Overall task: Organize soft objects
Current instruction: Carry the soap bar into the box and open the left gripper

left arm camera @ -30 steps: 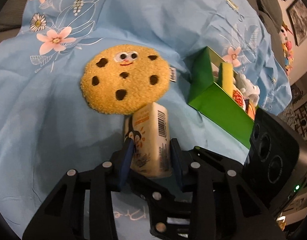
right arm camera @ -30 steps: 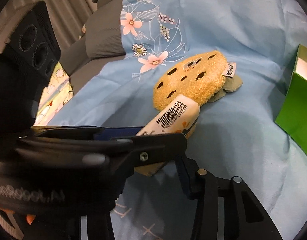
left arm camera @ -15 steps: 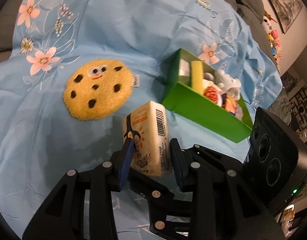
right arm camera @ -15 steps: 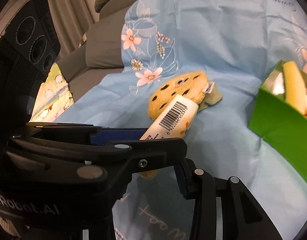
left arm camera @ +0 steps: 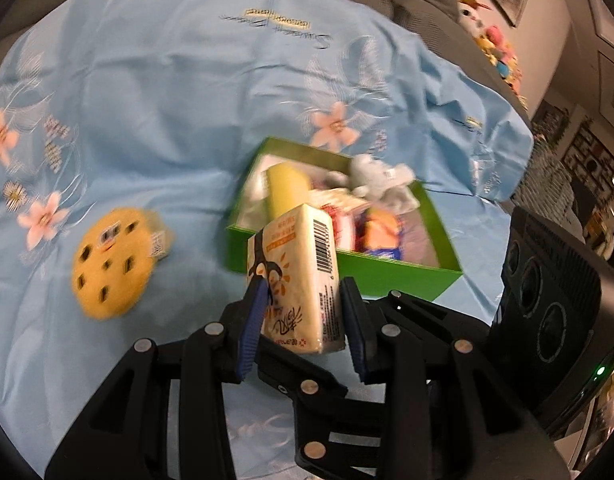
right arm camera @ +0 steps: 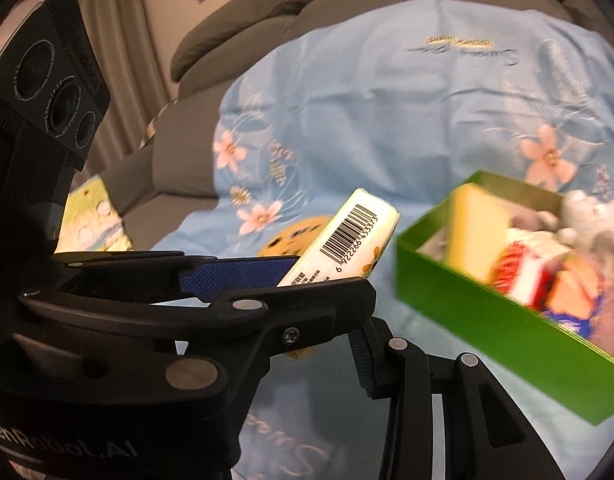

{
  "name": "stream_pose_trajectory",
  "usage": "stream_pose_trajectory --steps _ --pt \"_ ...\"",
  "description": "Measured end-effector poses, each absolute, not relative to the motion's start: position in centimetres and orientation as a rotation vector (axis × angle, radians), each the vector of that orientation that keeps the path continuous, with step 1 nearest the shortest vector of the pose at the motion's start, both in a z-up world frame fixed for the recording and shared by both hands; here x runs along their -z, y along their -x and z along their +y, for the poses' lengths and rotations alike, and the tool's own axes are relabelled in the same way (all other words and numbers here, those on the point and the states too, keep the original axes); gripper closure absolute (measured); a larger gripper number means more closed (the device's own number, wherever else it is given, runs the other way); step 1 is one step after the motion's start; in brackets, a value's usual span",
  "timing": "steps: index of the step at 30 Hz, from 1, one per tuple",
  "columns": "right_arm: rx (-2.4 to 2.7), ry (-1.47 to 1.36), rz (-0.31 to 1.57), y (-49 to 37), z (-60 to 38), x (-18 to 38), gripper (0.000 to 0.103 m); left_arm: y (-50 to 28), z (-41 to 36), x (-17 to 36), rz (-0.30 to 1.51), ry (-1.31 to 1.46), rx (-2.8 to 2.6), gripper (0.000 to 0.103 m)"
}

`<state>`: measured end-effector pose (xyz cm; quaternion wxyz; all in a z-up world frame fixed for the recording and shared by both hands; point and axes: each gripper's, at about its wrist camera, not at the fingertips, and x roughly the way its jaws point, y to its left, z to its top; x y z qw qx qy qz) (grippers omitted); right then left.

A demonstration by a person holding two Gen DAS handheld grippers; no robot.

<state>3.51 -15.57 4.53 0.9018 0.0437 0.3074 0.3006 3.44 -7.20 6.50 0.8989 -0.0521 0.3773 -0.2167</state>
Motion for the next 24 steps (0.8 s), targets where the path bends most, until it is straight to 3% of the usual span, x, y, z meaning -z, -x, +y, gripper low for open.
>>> stream_pose_trajectory --steps 18,20,21,22,24 --pt "-0.387 -0.308 0.537 -7.2 -29.5 -5.8 0.061 -11.0 -22.2 -8.5 0.775 -0.087 0.573 0.065" --pt "-0.373 -0.356 0.540 -8.0 -30.6 -5.0 0.061 -11.9 -23.0 -7.9 0.782 -0.114 0.535 0.049" --pt "-0.362 -0.373 0.544 -8.3 -31.0 -4.6 0.061 -12.4 -23.1 -7.5 0.792 -0.124 0.498 0.032" --pt "-0.346 -0.388 0.554 -8.6 -31.4 -4.2 0.058 -12.7 -23.0 -7.3 0.798 -0.122 0.482 0.025" --pt "-0.291 -0.387 0.579 -9.0 -32.0 -3.5 0.052 -13.5 -22.1 -6.8 0.816 -0.085 0.451 0.022"
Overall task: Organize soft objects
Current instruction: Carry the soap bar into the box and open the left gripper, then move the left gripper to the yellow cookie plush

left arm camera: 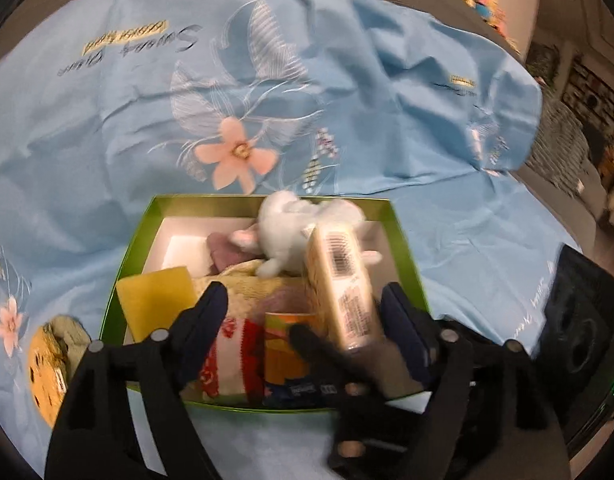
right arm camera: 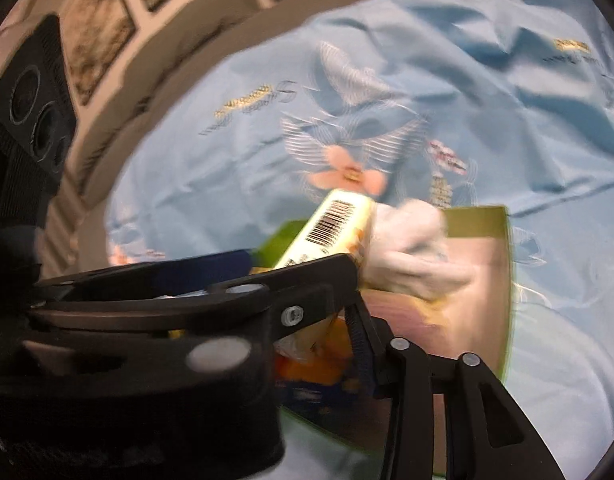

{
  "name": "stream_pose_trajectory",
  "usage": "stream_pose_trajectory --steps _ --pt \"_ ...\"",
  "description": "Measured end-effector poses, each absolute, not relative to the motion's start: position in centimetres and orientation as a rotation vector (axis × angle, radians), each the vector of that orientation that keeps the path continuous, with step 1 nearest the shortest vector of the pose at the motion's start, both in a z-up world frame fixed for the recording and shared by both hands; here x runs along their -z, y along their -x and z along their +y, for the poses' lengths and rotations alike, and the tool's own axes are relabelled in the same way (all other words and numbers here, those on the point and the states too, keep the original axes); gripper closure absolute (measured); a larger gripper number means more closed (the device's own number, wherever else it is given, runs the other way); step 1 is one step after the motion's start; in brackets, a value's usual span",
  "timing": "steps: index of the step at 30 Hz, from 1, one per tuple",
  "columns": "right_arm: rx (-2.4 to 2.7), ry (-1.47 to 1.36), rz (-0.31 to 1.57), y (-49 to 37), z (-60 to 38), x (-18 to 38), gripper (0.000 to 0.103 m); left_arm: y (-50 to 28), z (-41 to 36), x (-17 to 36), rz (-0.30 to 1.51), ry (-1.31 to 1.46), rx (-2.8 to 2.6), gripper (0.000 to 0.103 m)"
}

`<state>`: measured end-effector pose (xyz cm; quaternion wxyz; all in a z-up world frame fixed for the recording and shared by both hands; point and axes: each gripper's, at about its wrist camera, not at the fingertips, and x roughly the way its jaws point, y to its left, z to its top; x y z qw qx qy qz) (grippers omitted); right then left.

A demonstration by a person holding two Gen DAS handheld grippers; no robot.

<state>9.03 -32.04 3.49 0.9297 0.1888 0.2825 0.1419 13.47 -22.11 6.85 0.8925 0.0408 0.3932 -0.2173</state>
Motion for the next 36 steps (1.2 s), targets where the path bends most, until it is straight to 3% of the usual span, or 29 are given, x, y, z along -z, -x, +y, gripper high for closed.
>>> stream_pose_trajectory --steps 2,4,6,25,36 --pt "-0.266 -0.387 0.582 -8.9 -32.7 -3.2 0.044 -13.9 -20.7 -6.7 0.823 -0.047 0.415 0.018" --pt "-0.253 -0.386 0.570 -8.6 -33.3 -3.4 0.030 -14.0 -19.4 -6.8 0.824 -0.014 0.379 0.006" --pt "-0.224 -0.373 0.553 -8.1 -33.9 -3.6 0.026 -13.9 -17.7 -7.1 0.810 0.041 0.353 0.001" --pt "-0.071 -0.273 0.568 -5.0 -30.6 -3.4 0.012 -7.4 -11.6 -4.9 0.728 0.042 0.213 0.001" --pt "-0.024 -0.231 0.563 -5.0 -29.1 -2.7 0.012 -7.9 -9.7 -4.4 0.720 0.060 0.179 0.001"
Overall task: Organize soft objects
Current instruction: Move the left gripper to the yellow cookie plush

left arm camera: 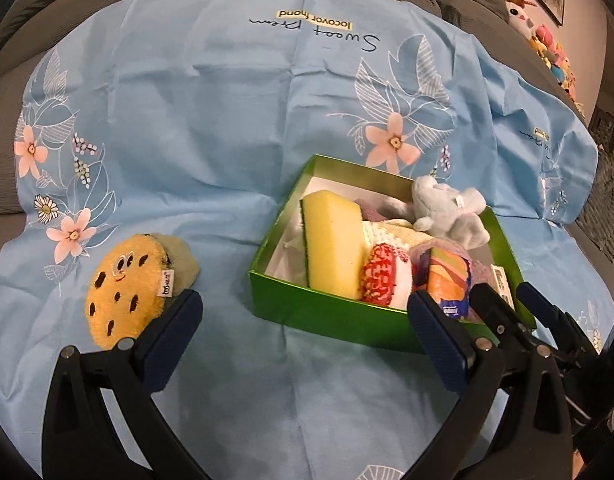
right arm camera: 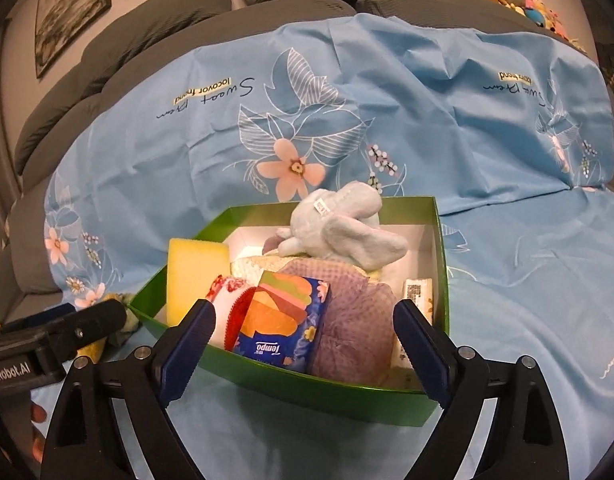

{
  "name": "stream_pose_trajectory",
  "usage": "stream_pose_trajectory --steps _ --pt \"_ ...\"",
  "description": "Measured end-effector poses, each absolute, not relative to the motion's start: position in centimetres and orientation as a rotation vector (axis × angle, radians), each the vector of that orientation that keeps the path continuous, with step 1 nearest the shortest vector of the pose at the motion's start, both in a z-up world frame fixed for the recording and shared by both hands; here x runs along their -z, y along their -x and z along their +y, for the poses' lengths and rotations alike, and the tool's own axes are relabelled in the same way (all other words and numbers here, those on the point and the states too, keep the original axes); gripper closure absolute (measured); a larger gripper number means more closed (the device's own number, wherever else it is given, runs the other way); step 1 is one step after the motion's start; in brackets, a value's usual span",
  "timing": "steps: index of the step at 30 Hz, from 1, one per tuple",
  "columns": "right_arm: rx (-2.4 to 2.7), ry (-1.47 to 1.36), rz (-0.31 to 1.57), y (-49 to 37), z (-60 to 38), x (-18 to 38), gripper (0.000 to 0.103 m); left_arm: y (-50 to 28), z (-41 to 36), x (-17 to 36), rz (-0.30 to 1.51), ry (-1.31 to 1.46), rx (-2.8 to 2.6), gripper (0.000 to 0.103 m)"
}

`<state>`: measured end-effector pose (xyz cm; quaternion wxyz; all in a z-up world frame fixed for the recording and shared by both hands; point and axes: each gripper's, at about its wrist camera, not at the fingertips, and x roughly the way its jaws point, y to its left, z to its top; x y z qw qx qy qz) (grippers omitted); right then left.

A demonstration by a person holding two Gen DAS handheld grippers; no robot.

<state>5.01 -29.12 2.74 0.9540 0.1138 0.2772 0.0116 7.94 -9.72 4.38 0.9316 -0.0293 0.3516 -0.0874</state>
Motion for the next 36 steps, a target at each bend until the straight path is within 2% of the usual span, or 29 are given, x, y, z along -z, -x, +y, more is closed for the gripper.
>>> stream_pose_trajectory --steps 15,29,36 --pt "-0.061 -0.173 0.568 -4.4 -26.5 -2.3 0.012 -6.9 -6.9 -4.7 0.711 0.072 0.165 0.001" --pt "-0.497 -0.004 0.641 -3.0 -16.6 -1.0 0.012 -7.4 7.8 -2.4 0.825 0.332 -0.035 0.001" --pt "-0.649 -0.125 0.745 -4.6 -13.3 0.6 0.012 -7.6 12.7 -0.9 0.860 0.609 -0.044 0.001"
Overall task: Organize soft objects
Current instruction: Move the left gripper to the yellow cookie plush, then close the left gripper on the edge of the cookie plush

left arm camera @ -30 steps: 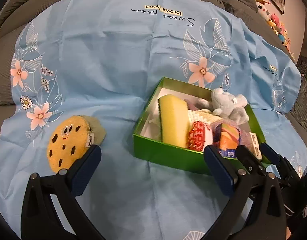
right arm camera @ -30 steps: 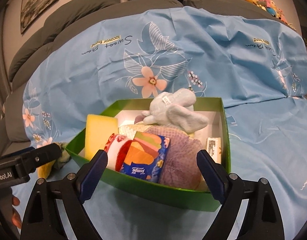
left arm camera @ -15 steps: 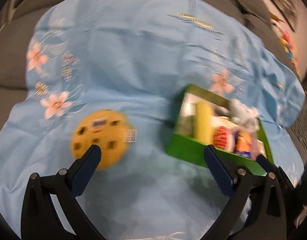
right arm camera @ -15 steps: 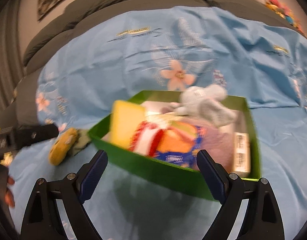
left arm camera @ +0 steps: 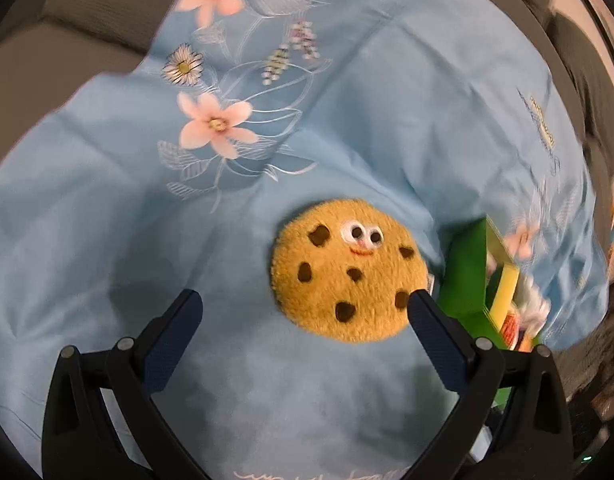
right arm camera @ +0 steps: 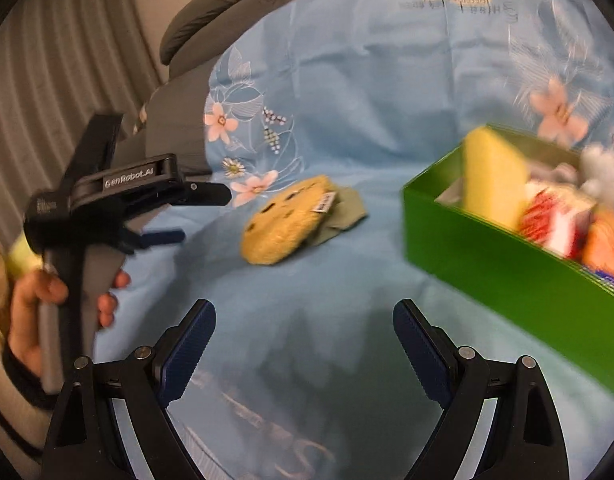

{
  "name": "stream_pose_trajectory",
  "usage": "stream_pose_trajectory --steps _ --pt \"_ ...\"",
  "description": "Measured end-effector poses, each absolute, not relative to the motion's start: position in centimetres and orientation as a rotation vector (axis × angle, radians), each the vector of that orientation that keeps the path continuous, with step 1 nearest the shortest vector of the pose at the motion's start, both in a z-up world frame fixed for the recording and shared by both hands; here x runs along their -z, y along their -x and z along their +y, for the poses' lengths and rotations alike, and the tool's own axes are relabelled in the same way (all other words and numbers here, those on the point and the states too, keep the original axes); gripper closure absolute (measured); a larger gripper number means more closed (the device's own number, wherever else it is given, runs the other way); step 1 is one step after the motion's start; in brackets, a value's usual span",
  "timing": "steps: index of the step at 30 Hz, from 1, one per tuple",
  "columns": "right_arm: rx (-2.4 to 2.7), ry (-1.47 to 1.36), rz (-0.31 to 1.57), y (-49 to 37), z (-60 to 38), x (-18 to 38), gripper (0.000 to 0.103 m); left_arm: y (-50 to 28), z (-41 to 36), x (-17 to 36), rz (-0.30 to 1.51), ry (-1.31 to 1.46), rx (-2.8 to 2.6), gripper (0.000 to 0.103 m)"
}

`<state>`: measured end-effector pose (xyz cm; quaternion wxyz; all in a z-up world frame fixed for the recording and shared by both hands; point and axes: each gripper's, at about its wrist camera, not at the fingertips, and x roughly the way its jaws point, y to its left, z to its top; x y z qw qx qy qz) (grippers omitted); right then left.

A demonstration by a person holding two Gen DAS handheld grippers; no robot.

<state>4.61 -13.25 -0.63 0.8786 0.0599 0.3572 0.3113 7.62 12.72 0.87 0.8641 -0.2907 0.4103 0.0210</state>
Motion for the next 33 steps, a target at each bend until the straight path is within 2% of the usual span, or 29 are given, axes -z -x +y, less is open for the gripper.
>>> stream_pose_trajectory --steps 5,8,11,13,20,28,32,33 --pt "-0.631 -0.262 0.780 -7.7 -10.6 1.6 0.012 -7.7 13.6 -1.4 0.837 0.634 -0.063 0.001" --pt "-0.607 -0.244 0.798 -9.7 -7.9 1.8 0.020 -7.7 14.5 -1.6 0.827 0.621 -0.074 0.001" --pt "-0.565 -0.225 0.849 -12.2 -5.8 2.4 0.048 -7.7 15.4 -1.5 0.826 0.622 -0.077 0.001" --pt "-0.548 -0.246 0.881 -13.5 -5.2 3.1 0.086 -7.7 15.7 -1.4 0.826 0.624 -0.075 0.001" --pt "-0.680 -0.325 0.822 -9.4 -7.7 1.5 0.087 -7.3 13.6 -1.4 0.874 0.634 0.073 0.001" --pt "-0.661 -0.418 0.943 -4.7 -17.9 2.0 0.087 -6.8 5.4 0.5 1.044 0.494 0.287 0.001" --pt "-0.572 -0.370 0.979 -3.3 -21.1 2.9 0.087 -6.7 0.9 2.0 1.117 0.402 0.334 0.001" --pt "-0.565 -0.363 0.980 -3.0 -21.5 3.0 0.082 -6.6 0.2 2.3 1.129 0.393 0.350 0.001"
